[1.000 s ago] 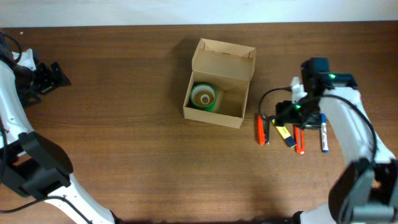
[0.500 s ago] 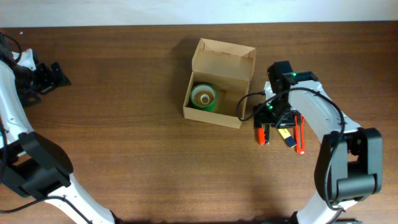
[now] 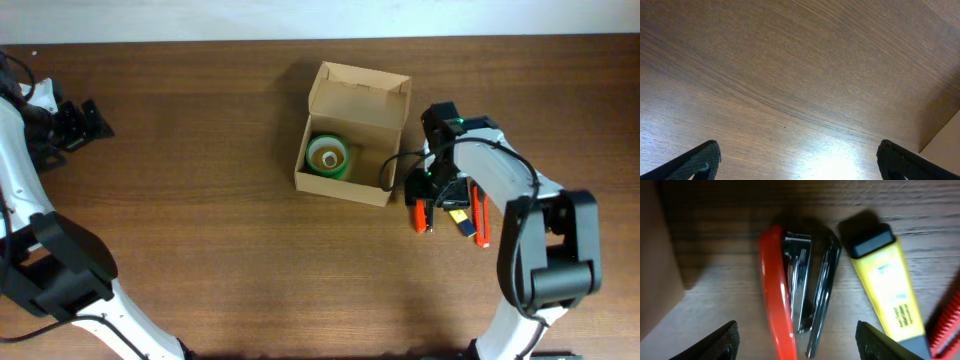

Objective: Pack container
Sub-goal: 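Lower the right gripper onto the red box cutter and grasp it, then lift the red box cutter and carry it over the box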

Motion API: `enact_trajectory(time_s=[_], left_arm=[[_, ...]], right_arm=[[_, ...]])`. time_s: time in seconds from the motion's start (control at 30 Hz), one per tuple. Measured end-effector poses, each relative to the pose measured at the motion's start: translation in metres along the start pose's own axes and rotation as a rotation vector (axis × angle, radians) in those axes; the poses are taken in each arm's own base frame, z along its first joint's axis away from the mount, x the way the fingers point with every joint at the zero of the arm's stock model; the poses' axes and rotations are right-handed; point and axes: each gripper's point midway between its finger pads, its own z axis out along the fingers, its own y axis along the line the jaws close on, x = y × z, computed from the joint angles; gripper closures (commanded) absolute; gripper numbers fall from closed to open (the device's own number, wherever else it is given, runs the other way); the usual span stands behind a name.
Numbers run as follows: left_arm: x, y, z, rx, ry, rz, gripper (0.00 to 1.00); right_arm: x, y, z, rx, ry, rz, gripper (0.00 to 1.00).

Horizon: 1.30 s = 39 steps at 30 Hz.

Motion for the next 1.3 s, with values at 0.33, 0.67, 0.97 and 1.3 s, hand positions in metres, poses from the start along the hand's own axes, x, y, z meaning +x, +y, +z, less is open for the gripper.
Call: enact_trajectory(time_s=[0.33,0.67,0.97,1.3], left_arm=[[0.0,0.0,0.0,0.0,0.0,0.0,0.0],[0.0,0.0,0.0,0.0,0.0,0.0,0.0],[0.0,0.0,0.0,0.0,0.0,0.0,0.0],[0.0,0.0,0.0,0.0,0.0,0.0,0.0]], right_arm=[[0.0,0.006,0.02,0.007,0.038,0.001,0.6],[-0.001,0.006,0.021,0.008,0.039,0.011,0.82],[-0.004,0.006,0.018,0.01,0.029,-0.006,0.81],[-0.04,0.017,-0.082,-0.01,-0.145,-0.051,0.81]])
